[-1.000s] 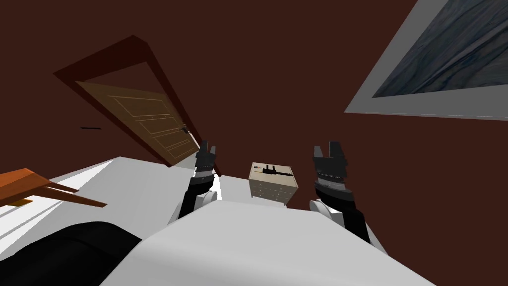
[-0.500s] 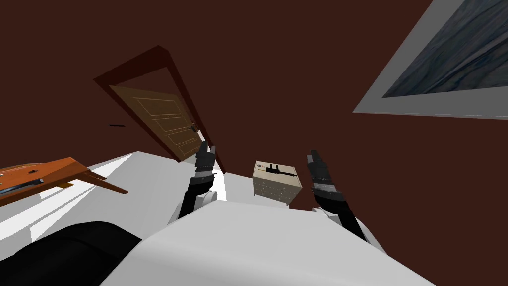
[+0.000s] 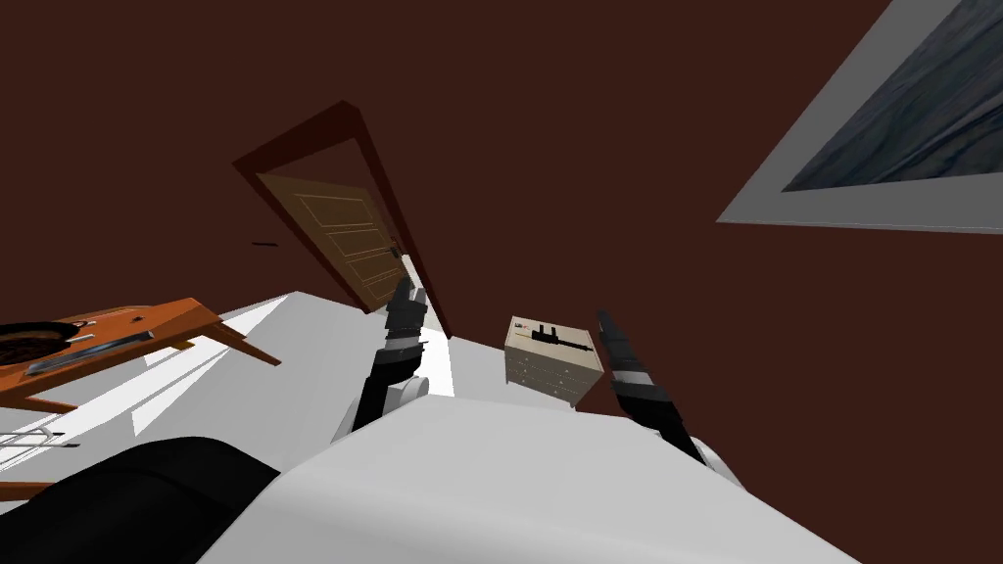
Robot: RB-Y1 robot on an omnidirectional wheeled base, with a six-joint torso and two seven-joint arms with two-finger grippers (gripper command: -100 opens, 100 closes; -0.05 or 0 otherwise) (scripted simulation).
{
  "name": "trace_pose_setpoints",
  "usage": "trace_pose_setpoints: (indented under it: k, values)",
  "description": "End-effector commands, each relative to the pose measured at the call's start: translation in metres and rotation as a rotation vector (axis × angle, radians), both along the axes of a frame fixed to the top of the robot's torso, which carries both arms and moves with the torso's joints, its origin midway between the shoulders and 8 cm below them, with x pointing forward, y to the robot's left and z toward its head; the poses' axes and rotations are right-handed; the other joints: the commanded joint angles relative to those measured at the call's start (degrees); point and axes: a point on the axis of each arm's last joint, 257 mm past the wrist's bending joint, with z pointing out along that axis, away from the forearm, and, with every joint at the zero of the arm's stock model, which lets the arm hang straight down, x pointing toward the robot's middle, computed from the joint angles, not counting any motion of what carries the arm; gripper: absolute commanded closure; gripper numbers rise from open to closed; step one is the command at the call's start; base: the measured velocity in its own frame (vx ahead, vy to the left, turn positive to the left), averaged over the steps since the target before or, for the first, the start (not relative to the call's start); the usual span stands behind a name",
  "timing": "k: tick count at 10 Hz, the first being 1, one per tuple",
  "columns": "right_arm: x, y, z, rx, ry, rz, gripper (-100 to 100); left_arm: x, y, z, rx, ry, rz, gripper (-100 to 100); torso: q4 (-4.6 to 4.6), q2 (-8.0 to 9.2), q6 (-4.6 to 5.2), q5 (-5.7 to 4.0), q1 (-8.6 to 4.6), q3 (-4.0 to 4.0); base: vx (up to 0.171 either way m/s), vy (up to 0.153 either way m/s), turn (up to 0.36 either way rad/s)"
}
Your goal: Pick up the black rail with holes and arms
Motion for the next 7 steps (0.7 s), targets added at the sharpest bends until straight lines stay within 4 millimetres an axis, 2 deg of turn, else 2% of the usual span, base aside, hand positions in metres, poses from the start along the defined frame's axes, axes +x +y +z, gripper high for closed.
trace_pose_setpoints:
  k: [1,2,3,4,5,6,7]
  values:
    - [0.006,-0.007,-0.037,-0.051,0.103,-0.019,-100,0.0,0.0,0.0,0.0,0.0,0.0,0,0.0,0.0,0.0,0.0,0.0,0.0,-0.036,0.028,0.167]
    - [0.006,-0.007,-0.037,-0.051,0.103,-0.019,-100,0.0,0.0,0.0,0.0,0.0,0.0,0,0.0,0.02,-0.02,0.0,0.01,0.01,-0.03,0.021,0.095]
    - [0.004,-0.012,-0.07,-0.097,0.196,-0.034,-100,0.0,0.0,0.0,0.0,0.0,0.0,0,0.0,0.0,0.0,0.0,-0.02,0.0,-0.027,0.03,0.189]
    - [0.004,-0.012,-0.07,-0.097,0.196,-0.034,-100,0.0,0.0,0.0,0.0,0.0,0.0,0,-0.01,0.0,-0.02,-0.01,0.0,0.0,-0.021,0.022,0.094]
    - [-0.001,-0.016,-0.102,-0.145,0.28,-0.043,-100,0.0,0.0,0.0,0.0,0.0,0.0,0,0.0,-0.03,0.0,0.0,-0.01,-0.02,-0.019,0.029,0.166]
    - [-0.001,-0.017,-0.105,-0.144,0.292,-0.046,-100,0.0,0.0,0.0,0.0,0.0,0.0,0,-0.01,-0.04,-0.02,0.0,0.0,-0.02,-0.012,0.022,0.135]
    - [-0.009,-0.023,-0.14,-0.193,0.388,-0.056,-100,0.0,0.0,0.0,0.0,0.0,0.0,0,-0.01,-0.06,0.0,0.0,-0.02,-0.03,-0.008,0.03,0.29]
